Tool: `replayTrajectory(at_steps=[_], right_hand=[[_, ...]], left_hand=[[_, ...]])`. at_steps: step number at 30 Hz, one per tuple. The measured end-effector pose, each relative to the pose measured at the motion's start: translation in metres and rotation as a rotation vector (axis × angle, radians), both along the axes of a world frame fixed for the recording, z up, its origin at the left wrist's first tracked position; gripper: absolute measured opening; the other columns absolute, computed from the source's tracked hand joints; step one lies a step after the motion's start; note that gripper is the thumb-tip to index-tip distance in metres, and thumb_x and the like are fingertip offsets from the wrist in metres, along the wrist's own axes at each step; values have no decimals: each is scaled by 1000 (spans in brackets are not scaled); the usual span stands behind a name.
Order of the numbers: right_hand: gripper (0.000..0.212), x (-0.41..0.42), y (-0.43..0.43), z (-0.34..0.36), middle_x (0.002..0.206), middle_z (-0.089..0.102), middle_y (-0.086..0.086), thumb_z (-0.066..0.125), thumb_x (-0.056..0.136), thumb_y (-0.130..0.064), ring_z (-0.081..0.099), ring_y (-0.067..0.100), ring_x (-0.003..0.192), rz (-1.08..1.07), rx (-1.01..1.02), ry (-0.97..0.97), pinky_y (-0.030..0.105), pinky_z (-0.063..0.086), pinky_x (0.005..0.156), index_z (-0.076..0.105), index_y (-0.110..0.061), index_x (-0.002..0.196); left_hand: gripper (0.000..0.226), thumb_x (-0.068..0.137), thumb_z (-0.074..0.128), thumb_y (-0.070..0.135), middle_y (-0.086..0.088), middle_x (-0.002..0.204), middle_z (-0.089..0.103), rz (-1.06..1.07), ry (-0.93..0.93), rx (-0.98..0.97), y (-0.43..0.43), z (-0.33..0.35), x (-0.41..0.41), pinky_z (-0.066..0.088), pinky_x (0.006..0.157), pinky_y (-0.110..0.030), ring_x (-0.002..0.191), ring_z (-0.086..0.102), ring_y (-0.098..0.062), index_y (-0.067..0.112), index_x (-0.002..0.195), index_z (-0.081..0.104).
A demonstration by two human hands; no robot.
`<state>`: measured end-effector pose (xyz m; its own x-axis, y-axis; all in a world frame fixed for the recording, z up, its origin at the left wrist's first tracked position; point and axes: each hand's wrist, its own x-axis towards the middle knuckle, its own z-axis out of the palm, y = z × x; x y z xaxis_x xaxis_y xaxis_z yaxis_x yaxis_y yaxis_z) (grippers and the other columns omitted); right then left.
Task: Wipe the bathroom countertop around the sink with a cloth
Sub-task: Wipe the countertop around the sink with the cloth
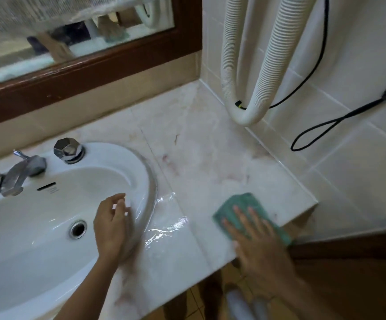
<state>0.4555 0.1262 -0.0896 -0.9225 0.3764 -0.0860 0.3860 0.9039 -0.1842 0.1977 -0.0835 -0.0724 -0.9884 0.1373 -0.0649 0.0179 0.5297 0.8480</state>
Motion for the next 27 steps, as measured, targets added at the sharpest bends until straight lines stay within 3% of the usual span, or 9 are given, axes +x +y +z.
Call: replayTrajectory(at_steps=[4, 8, 12, 16, 20, 22, 25, 27], right_hand=[[58, -5, 96, -1, 160, -11, -4, -4, 91, -52, -6, 27, 148, -308, -8, -127, 43, 0, 118, -9, -42, 147], [57, -76, 75, 3, 162, -9, 3, 14, 99, -44, -8, 32, 148, -528, -64, -107, 50, 3, 118, -7, -36, 151], [59, -91, -33, 5, 160, 16, 5, 28, 93, -39, 13, 36, 146, -209, -91, 9, 56, 20, 113, 22, -33, 151], [58, -42, -51, 6, 159, 21, -6, 39, 91, -42, 21, 26, 146, 197, -96, -25, 43, 19, 111, 26, -43, 148], [57, -55, 20, 1, 157, 23, -5, 30, 88, -48, 26, 27, 144, 83, -54, -80, 48, 22, 112, 32, -42, 145], [60, -90, 29, 2, 161, 10, -5, 17, 90, -51, 11, 26, 148, -24, -56, -129, 50, 10, 115, 19, -43, 149], [54, -140, 2, 4, 162, -3, -1, 16, 99, -47, -4, 29, 148, -139, -94, -122, 52, 0, 116, 1, -42, 151], [55, -155, -38, 4, 162, 0, 3, 19, 100, -44, -2, 33, 148, -152, -119, -66, 54, 3, 116, 5, -37, 152]], left_hand=[[33, 86, 44, 42, 9, 106, 66, -50, 19, -84, 8, 2, 7, 47, 85, -39, 94, 62, -16, 26, 104, 67], [21, 90, 52, 27, 9, 104, 68, -21, 29, -58, 5, 0, 9, 46, 79, -36, 91, 64, -18, 24, 103, 68], [23, 83, 52, 21, 3, 108, 65, 104, 53, -4, -3, 10, 36, 42, 82, -29, 97, 59, -15, 25, 100, 67], [32, 77, 50, 30, -1, 117, 60, 78, 199, -103, -47, 12, 81, 36, 90, -21, 111, 54, -14, 20, 100, 69], [46, 72, 46, 41, -5, 127, 56, 269, 224, -245, -124, 5, 108, 42, 95, -36, 120, 51, -26, 15, 100, 72], [53, 69, 46, 40, -11, 133, 51, 374, 188, -340, -159, 4, 117, 37, 103, -43, 124, 47, -32, 10, 106, 71], [46, 81, 56, 23, -17, 146, 41, 516, 79, -476, -192, 6, 127, 30, 110, -51, 132, 37, -39, 4, 122, 63], [43, 88, 60, 10, -19, 150, 38, 582, 48, -552, -204, 0, 132, 28, 110, -54, 136, 34, -40, 1, 130, 57]])
